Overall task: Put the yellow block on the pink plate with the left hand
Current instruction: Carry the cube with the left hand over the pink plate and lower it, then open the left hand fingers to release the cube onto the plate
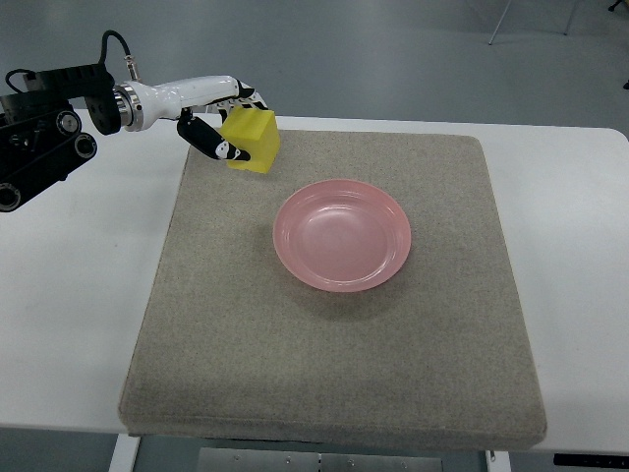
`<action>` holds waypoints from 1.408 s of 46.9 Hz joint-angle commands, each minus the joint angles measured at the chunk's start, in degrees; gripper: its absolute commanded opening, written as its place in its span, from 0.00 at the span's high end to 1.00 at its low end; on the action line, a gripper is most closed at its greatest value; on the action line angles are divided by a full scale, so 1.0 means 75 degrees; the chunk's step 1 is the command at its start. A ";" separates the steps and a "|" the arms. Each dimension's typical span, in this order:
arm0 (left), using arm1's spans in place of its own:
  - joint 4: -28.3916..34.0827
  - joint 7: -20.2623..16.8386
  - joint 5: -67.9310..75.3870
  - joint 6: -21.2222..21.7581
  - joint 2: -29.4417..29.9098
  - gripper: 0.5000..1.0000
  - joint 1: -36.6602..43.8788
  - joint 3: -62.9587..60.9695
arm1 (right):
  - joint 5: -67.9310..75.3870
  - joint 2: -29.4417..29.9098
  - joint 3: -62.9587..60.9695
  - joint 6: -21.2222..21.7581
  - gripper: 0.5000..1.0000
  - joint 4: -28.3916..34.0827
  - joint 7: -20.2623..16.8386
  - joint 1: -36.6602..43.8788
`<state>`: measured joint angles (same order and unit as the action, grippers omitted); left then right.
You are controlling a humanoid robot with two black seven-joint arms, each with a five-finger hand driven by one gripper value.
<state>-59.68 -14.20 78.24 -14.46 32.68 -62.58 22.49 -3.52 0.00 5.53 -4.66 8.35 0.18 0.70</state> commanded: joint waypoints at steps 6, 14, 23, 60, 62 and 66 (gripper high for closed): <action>-0.0937 -0.0098 0.0114 -0.0029 -0.0033 0.95 0.0176 -0.0081 | 0.0000 0.0000 0.0000 0.0000 0.15 -0.0001 -0.0001 0.0000; -0.0844 -0.0087 0.0863 0.0088 -0.0806 0.91 0.0363 -0.0163 | 0.0000 0.0000 0.0000 0.0000 0.15 -0.0001 -0.0001 0.0000; -0.0469 -0.0087 0.1567 0.0100 -0.1416 0.82 0.0621 -0.0163 | 0.0000 0.0000 0.0000 0.0000 0.15 -0.0001 -0.0001 0.0000; -0.0269 -0.0098 0.1346 0.0065 -0.1487 0.01 0.0738 0.0001 | 0.0000 0.0000 0.0000 0.0000 0.15 -0.0001 -0.0001 0.0000; -0.0304 -0.0098 0.1007 -0.0087 -0.1370 0.01 0.0692 0.0012 | 0.0000 0.0000 0.0000 0.0000 0.15 -0.0001 -0.0001 0.0000; -0.0340 -0.0098 0.0245 -0.0474 -0.1112 0.01 0.0551 0.0094 | 0.0000 0.0000 0.0000 0.0000 0.15 -0.0001 -0.0001 0.0000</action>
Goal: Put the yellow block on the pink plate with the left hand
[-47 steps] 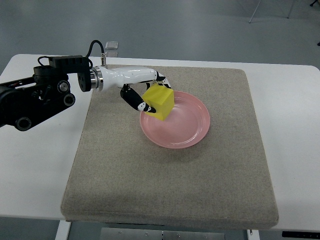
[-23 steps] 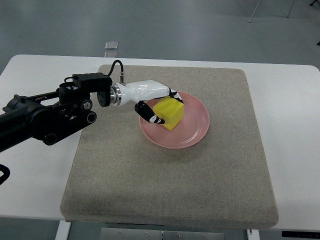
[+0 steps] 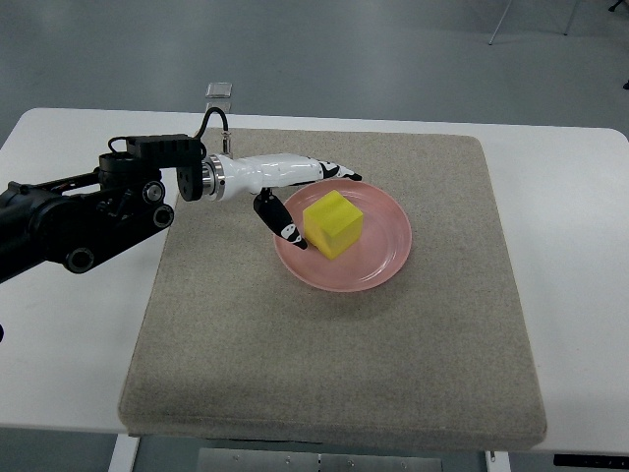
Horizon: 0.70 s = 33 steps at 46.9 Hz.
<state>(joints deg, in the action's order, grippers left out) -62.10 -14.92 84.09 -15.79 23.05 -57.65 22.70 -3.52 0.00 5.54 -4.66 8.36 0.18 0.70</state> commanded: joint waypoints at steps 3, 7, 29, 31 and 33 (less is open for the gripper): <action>-0.0005 0.0009 -0.1237 -0.0671 0.0337 0.01 -0.0165 0.0172 | 0.0000 0.0000 0.0000 0.0000 0.15 -0.0002 -0.0001 0.0000; 0.0088 0.0009 -0.2280 -0.1105 0.0454 0.01 -0.0165 0.0395 | 0.0000 0.0000 0.0000 0.0000 0.15 -0.0002 -0.0001 0.0000; 0.1822 0.0032 -0.8551 -0.1270 0.0841 0.01 0.0011 0.0747 | 0.0000 0.0000 0.0000 0.0000 0.15 -0.0002 -0.0001 0.0000; 0.1963 0.0032 -0.8786 -0.1305 0.0841 0.01 0.0011 0.0747 | 0.0000 0.0000 0.0000 0.0000 0.15 -0.0002 -0.0001 0.0000; 0.2104 0.0032 -0.8845 -0.1305 0.0841 0.01 0.0022 0.0782 | 0.0000 0.0000 0.0000 0.0000 0.15 0.0010 -0.0001 0.0000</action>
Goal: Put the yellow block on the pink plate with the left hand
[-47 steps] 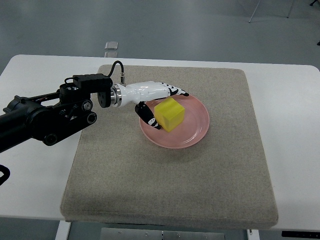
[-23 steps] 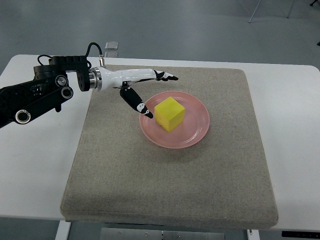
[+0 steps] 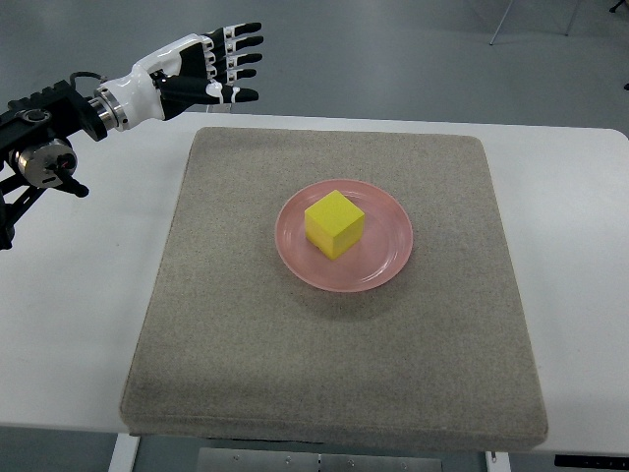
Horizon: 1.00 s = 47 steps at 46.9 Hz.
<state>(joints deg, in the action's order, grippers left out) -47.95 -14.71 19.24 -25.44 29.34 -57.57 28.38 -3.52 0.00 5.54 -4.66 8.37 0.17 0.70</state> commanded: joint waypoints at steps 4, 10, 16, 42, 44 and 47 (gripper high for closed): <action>0.0416 0.0016 -0.0467 -0.0030 0.0013 0.01 0.0117 0.0048 | 0.0000 0.0000 0.0000 0.0000 0.15 -0.0002 0.0000 0.0000; 0.0545 0.0179 -0.1580 -0.0275 0.0048 0.01 0.0293 0.0036 | 0.0000 0.0000 0.0000 0.0000 0.15 -0.0002 0.0000 0.0000; 0.0967 0.0753 -0.2330 -0.0967 0.0119 0.01 0.0375 0.0071 | 0.0000 0.0000 0.0000 0.0000 0.15 0.0009 0.0000 0.0000; 0.1436 0.3402 -0.6328 -0.1155 0.0037 0.01 0.0621 0.0095 | 0.0000 0.0000 0.0000 0.0000 0.15 -0.0002 0.0000 0.0000; 0.1424 0.3402 -0.6328 -0.1143 0.0025 0.01 0.0645 0.0095 | 0.0000 0.0000 0.0000 0.0000 0.15 -0.0002 0.0000 0.0000; 0.1413 0.3402 -0.6328 -0.1155 0.0025 0.01 0.0657 0.0095 | 0.0012 0.0000 -0.0012 0.0000 0.15 0.0009 0.0000 0.0000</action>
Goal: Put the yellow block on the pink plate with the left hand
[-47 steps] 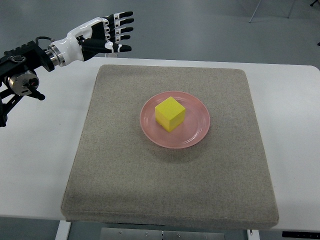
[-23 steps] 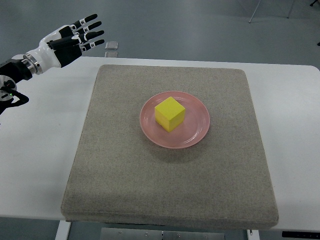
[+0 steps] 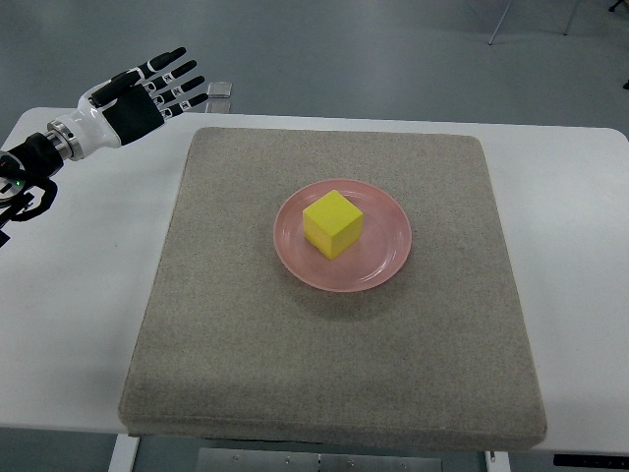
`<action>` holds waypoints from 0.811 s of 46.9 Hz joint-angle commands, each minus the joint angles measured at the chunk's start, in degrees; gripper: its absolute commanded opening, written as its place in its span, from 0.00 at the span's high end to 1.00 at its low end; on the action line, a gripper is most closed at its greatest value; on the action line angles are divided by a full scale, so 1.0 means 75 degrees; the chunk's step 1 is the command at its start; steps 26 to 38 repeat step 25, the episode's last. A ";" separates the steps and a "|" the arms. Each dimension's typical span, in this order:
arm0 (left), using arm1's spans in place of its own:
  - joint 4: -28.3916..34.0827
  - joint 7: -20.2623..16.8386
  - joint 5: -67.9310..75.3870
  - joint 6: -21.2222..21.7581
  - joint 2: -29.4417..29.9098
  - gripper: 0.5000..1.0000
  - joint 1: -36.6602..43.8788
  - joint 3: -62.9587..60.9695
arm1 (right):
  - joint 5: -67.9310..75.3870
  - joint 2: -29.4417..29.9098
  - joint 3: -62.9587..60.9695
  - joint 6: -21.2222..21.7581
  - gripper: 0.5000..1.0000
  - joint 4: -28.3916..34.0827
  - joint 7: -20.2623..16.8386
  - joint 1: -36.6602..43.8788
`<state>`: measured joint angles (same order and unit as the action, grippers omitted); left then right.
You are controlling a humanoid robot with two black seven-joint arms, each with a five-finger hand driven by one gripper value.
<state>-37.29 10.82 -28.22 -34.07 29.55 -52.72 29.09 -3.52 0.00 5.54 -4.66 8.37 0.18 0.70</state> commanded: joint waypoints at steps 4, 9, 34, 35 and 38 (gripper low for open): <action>-0.0009 -0.0001 -0.0011 -0.0005 -0.0002 0.01 0.0010 0.0001 | 0.0000 0.0000 0.0023 0.0000 0.15 0.0009 0.0000 0.0000; -0.0009 -0.0001 0.0000 -0.0017 -0.0002 0.01 0.0010 -0.0011 | 0.0000 0.0000 0.0023 0.0012 0.15 0.0020 0.0000 0.0000; 0.0026 -0.0013 0.0024 -0.0028 -0.0107 0.01 0.0127 -0.0011 | -0.0070 0.0000 0.0059 -0.0012 0.15 0.0067 0.0059 0.0000; 0.0026 -0.0013 0.0024 -0.0028 -0.0107 0.01 0.0127 -0.0011 | -0.0070 0.0000 0.0059 -0.0012 0.15 0.0067 0.0059 0.0000; 0.0026 -0.0013 0.0024 -0.0028 -0.0107 0.01 0.0127 -0.0011 | -0.0070 0.0000 0.0059 -0.0012 0.15 0.0067 0.0059 0.0000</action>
